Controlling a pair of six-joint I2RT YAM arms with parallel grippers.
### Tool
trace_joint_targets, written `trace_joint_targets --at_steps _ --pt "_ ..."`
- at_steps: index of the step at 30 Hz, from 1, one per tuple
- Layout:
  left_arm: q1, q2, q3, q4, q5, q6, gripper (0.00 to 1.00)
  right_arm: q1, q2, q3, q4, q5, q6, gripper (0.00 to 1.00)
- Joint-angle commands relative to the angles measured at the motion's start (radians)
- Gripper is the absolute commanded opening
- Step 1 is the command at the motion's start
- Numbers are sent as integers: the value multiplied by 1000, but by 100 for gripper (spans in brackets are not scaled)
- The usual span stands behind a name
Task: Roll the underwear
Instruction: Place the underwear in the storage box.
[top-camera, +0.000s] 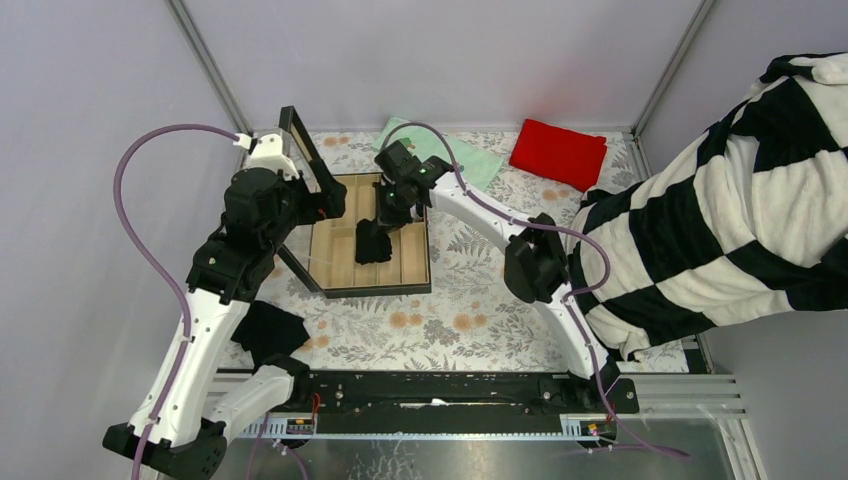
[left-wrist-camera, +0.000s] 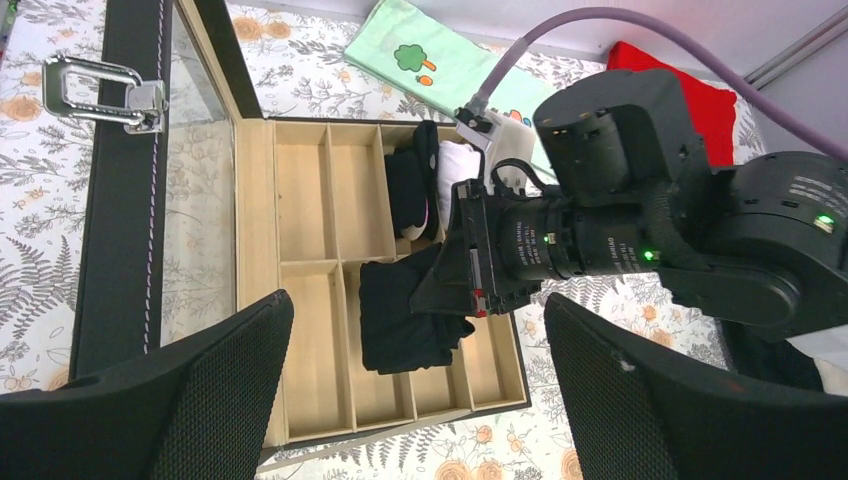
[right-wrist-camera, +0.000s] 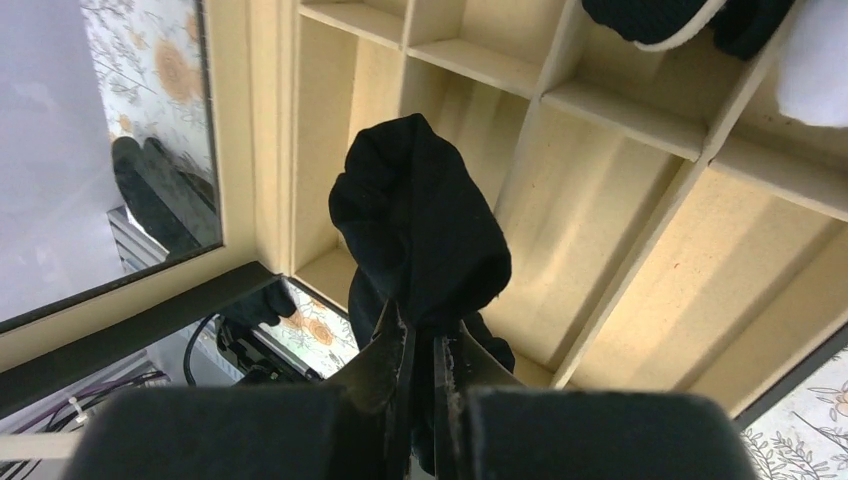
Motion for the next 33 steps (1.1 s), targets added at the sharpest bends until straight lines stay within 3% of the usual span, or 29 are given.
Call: trace_joint_targets --at_steps 1,14,33 --pt "9 -16 -25 -7 -2 7 99 5 32 57 -46 -79 28 0" --pt "8 -23 -37 -8 29 -4 99 28 109 131 -161 15 97 0" --pt "8 -33 -38 -8 69 -14 99 62 190 201 -170 100 140 0"
